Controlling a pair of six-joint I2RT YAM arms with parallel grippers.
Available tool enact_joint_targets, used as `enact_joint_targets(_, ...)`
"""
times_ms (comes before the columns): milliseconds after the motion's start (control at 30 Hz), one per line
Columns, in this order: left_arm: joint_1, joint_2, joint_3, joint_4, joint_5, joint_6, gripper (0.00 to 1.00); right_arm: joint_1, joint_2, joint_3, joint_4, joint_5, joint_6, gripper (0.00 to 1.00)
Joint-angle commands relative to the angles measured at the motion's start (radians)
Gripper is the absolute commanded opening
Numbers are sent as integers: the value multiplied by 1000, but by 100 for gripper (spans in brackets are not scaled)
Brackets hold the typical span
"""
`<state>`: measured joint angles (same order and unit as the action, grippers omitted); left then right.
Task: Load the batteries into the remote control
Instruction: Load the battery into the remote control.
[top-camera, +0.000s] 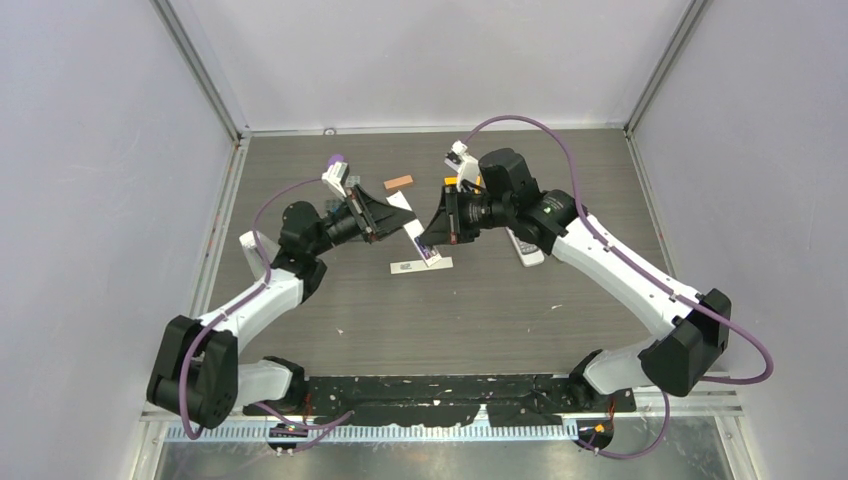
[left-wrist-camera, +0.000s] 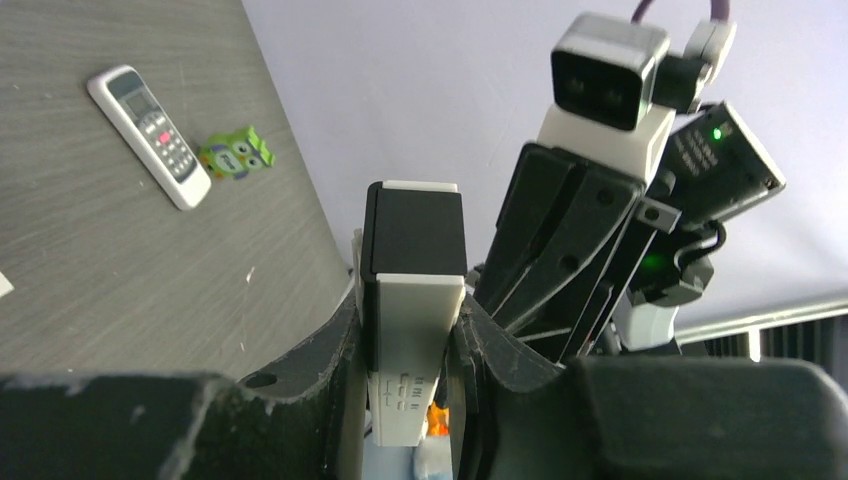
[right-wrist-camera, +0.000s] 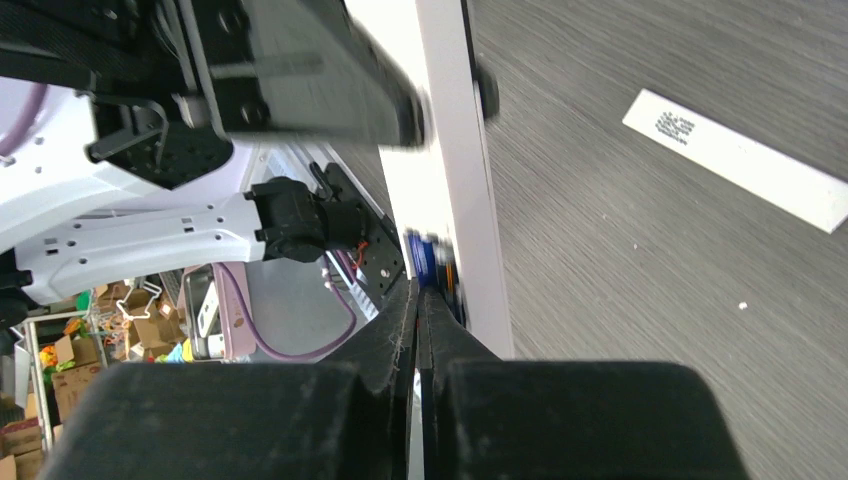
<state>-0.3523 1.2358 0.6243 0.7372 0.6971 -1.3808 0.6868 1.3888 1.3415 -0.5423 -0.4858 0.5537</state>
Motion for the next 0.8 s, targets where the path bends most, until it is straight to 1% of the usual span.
enact_joint_targets(0,-33,-12,74,222,142,-84,0,-29,46,-10,34,18,11,7)
enact_joint_targets(167,-33,-11,65,230,131,-81,0,-45,48,-25,47,-28,31,7)
enact_joint_targets(267,-33,-11,59,210,113,-65,0,-46,23,-37,105,-59,30,7)
enact_joint_targets(400,-33,-17,54,159,79,-27,0,-46,-32,-54,185,-109,14,11)
enact_joint_targets(467,-33,-19,55,123,66,-9,0,-45,-60,-63,208,-123,2,16)
enact_joint_targets(500,-33,-21,55,110,56,-8,0,-45,-68,-66,216,-125,-5,20)
enact_joint_targets(533,-31,-22,54,99,48,-9,0,-46,-84,-69,218,-125,-15,22)
enact_joint_targets(633,-30,-19,54,77,28,-17,0,-46,-117,-81,234,-134,-24,32)
enact_joint_targets(700,-30,-15,52,69,19,-22,0,-47,-138,-92,243,-137,-30,36)
enact_joint_targets(767,-27,-15,47,67,8,-33,0,-48,-156,-105,245,-128,-45,39)
